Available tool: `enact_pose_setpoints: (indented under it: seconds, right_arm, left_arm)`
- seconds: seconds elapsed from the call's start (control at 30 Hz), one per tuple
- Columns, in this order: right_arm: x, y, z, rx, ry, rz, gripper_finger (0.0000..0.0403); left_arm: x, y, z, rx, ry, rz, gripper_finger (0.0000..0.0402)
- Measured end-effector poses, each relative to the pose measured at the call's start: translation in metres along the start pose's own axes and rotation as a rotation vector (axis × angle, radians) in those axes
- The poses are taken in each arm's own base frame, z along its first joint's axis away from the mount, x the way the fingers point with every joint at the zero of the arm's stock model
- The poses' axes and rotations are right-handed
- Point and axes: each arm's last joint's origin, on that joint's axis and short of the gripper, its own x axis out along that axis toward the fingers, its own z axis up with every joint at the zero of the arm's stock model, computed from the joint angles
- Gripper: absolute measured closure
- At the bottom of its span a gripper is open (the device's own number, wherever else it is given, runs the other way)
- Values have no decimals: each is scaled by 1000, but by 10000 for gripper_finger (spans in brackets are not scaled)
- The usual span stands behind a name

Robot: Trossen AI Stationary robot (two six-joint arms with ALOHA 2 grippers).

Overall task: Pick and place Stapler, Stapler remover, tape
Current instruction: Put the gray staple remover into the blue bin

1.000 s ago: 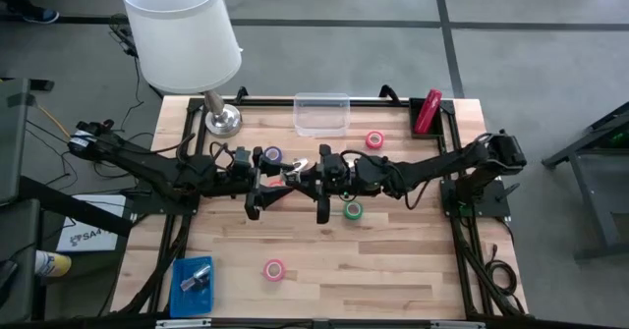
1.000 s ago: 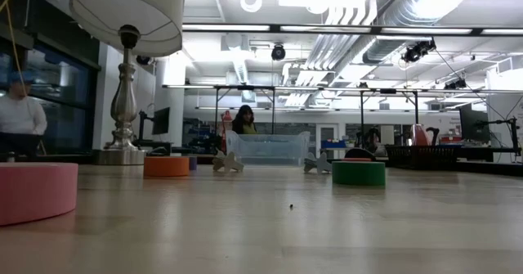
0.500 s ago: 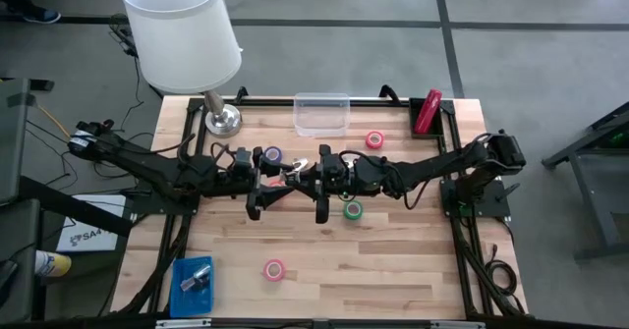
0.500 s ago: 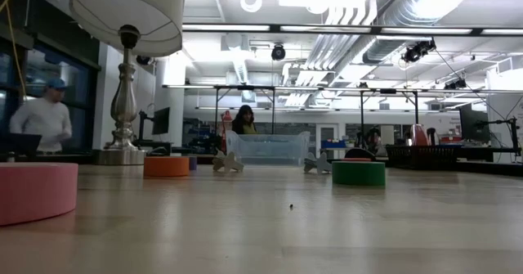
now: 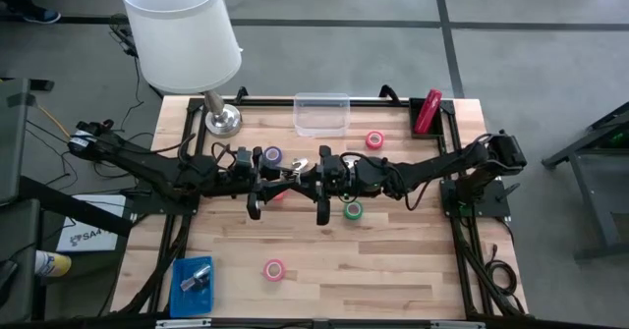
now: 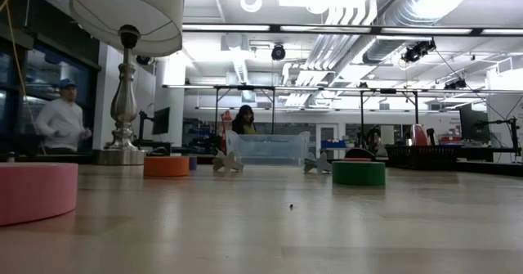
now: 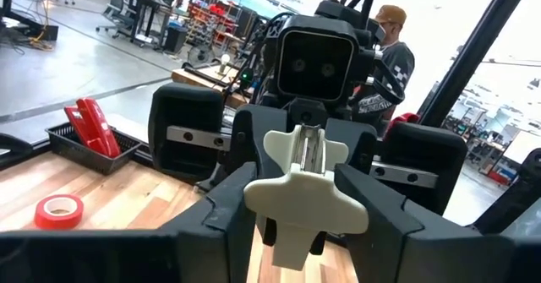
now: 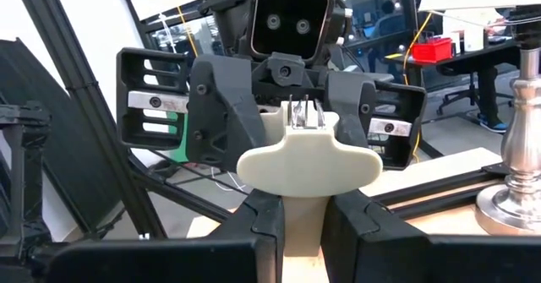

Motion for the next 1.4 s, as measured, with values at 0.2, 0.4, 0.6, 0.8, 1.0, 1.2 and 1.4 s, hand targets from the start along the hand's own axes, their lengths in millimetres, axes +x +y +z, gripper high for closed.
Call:
enact_pose_setpoints:
  seconds: [0.2,0.4,0.6,0.8,1.0,1.2,1.4]
  right_arm:
    - [0,0,0,0,2,-1,367]
    - [0,0,0,3,2,-9,354]
    - [0,0,-1,6,4,-12,303]
    - [0,0,-1,15,11,-13,281]
    - [0,-3,-8,39,79,-50,253]
    - [-1,-8,-13,49,132,-105,210]
    - [-4,-15,-21,65,234,-157,179]
  left_arm:
    - [0,0,0,1,1,-1,262]
    - [0,0,0,-2,2,-2,259]
    - [0,0,0,-2,2,-3,259]
    - [0,0,0,-2,2,-1,259]
    - [0,0,-1,9,9,2,259]
    - [-1,2,-4,24,37,22,259]
    - [-9,4,-1,41,81,34,259]
